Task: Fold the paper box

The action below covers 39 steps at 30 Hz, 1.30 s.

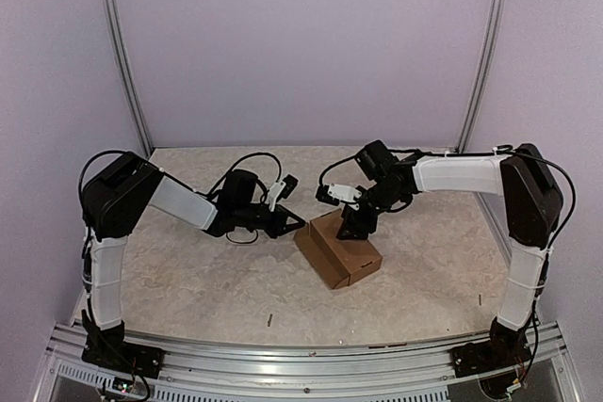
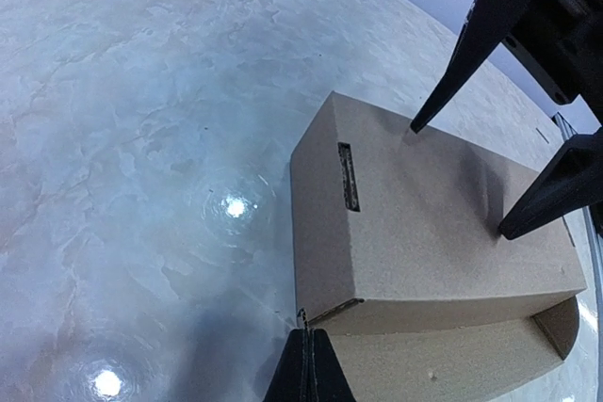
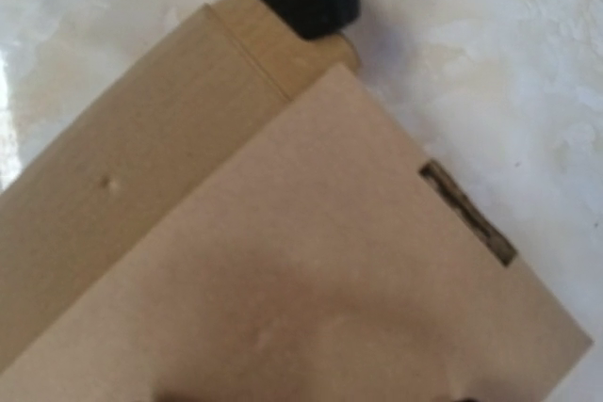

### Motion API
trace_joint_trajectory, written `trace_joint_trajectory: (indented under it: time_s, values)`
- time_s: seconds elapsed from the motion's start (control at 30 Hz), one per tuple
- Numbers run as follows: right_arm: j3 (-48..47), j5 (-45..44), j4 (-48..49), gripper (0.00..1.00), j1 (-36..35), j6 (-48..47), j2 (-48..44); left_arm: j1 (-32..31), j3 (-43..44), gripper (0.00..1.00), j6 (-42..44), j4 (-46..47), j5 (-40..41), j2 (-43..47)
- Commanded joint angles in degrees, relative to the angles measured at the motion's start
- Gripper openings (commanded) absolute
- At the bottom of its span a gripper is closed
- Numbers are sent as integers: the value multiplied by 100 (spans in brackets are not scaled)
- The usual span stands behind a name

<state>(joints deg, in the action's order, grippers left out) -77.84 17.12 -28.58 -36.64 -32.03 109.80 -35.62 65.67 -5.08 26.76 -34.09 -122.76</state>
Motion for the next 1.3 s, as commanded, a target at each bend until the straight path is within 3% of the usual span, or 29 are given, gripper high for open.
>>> trace_joint_trajectory:
  time_s: [0.0, 0.8, 0.83, 1.0, 1.13, 1.27]
  values:
    - [-55, -173, -123, 68, -45, 13, 225, -120, -291, 0, -98, 274, 120, 286]
    - [-88, -563, -152, 67, -40, 13, 398, -849, -1565, 0, -9, 1083, 2121, 967]
    - [-83, -571, -161, 67, -37, -3, 399, -889, -1581, 1, -3, 1087, 2248, 1009]
    - [-38, -463, -193, 67, -45, -88, 320, -1035, -1365, 27, -263, 579, 2895, 1100]
    - [-56, -422, -230, 67, -45, -136, 174, -1035, -1234, 31, -492, 173, 3021, 1178]
    - [-82, -377, -291, 67, -49, -145, 94, -1037, -1199, 28, -606, -112, 3034, 1304]
